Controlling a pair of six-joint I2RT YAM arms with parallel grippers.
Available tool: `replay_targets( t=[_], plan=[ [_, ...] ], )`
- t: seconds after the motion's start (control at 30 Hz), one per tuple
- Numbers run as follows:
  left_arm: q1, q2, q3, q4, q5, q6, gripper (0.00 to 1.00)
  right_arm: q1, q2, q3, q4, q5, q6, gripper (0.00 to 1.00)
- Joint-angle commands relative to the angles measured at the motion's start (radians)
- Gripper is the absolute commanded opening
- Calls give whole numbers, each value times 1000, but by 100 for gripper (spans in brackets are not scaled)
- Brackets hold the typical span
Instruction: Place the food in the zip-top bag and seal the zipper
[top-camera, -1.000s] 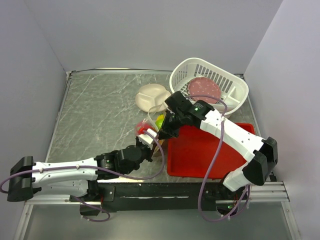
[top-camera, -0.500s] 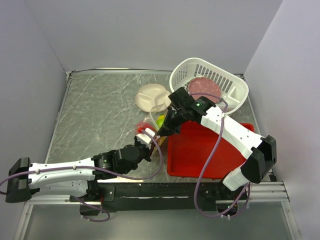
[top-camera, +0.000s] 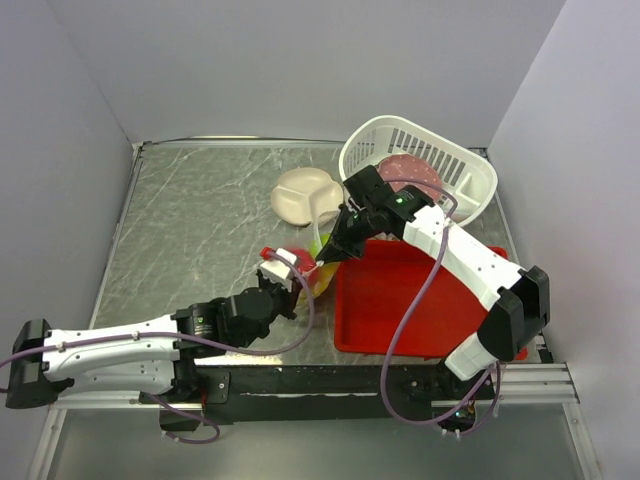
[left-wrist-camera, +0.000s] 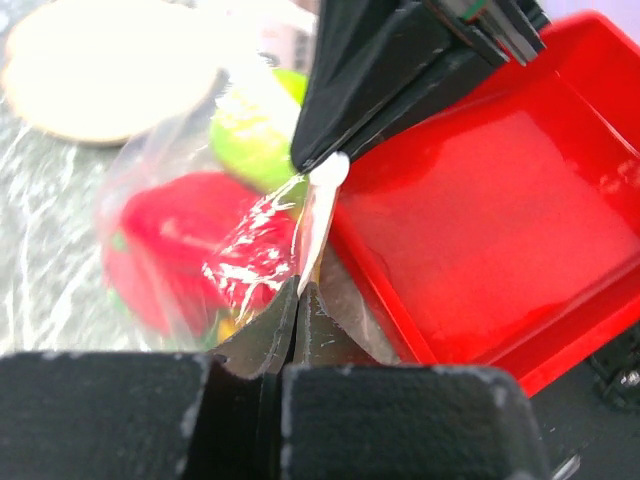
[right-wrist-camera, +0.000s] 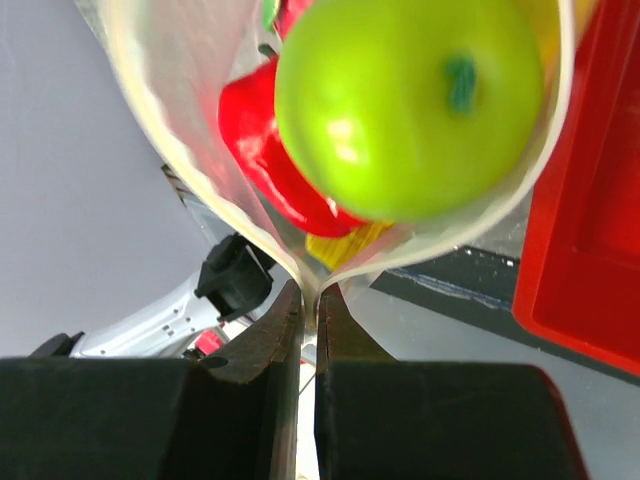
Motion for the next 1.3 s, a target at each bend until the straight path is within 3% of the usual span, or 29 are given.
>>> replay_targets(
  t=[0.0, 0.57, 0.8, 0.83, 0.87, 0.97, 1.1, 1.27],
  plan=[
    [-11, -87, 74, -209, -171, -161, 1, -82, 41, 67, 69, 195, -67, 0],
    [-9, -291, 230, -796, -369, -617, 1, -148, 285, 402, 14, 244, -107, 0],
    [-11, -288, 236, -667, -308, -458, 2, -122, 275, 399, 43, 201, -105, 0],
    [-9, -273, 246, -667, -311, -453, 7, -115, 262, 382, 47, 196, -104, 0],
    [-9, -257, 255, -664, -315, -447, 24, -96, 253, 374, 52, 195, -104, 0],
    [0, -192, 301, -629, -320, -392, 48, -59, 225, 350, 57, 193, -104, 0],
    [65, -60, 396, -601, -251, -280, 55, 23, 195, 339, 52, 206, -99, 0],
    [201, 68, 480, -560, 17, -168, 49, 91, 166, 334, 51, 209, -81, 0]
  ],
)
